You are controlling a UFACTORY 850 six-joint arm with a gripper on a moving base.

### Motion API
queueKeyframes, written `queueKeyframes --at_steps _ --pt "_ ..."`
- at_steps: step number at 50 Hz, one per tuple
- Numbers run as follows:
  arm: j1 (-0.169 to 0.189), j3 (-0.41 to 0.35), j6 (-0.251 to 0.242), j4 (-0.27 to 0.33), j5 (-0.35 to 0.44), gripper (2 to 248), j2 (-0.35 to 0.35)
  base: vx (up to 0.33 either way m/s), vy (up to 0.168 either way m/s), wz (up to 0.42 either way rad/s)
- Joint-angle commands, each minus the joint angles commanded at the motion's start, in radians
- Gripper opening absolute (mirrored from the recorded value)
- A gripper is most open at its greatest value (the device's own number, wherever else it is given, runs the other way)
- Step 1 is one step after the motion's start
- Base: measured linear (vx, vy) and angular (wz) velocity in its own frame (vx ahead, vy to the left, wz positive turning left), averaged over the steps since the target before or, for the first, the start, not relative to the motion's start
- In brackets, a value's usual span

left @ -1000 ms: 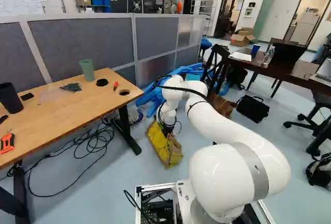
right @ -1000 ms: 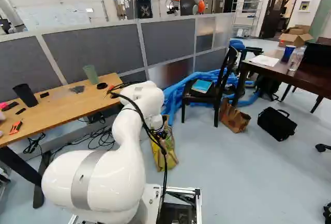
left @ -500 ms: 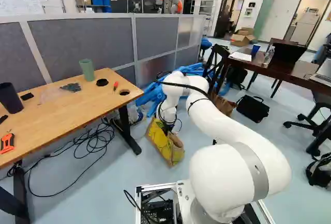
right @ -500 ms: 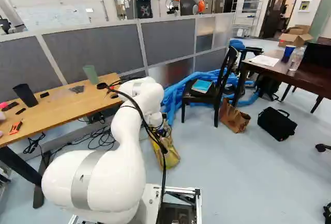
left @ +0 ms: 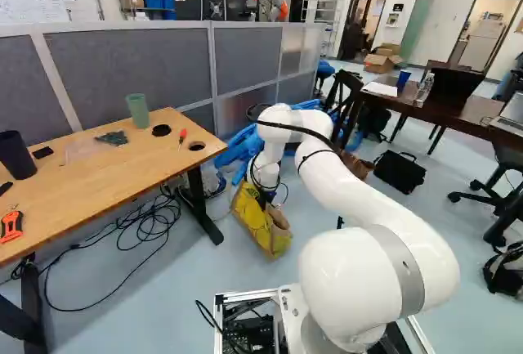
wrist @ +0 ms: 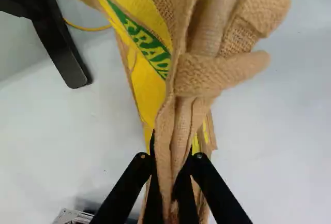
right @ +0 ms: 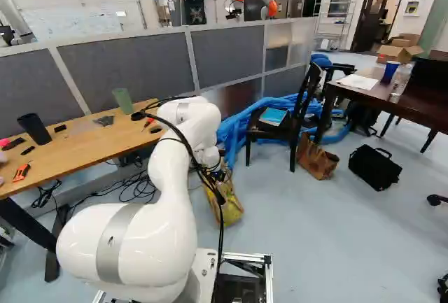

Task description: Pick up the bag on the ground and place it on the table

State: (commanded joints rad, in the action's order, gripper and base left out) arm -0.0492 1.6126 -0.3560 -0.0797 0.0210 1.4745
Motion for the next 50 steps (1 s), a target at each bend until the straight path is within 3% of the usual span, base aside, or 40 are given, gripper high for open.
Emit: queueKeyframes --at_steps 50 --pt "0.0 -0.163 0.0 0.0 0.0 23 -0.184 0.0 0.0 0.0"
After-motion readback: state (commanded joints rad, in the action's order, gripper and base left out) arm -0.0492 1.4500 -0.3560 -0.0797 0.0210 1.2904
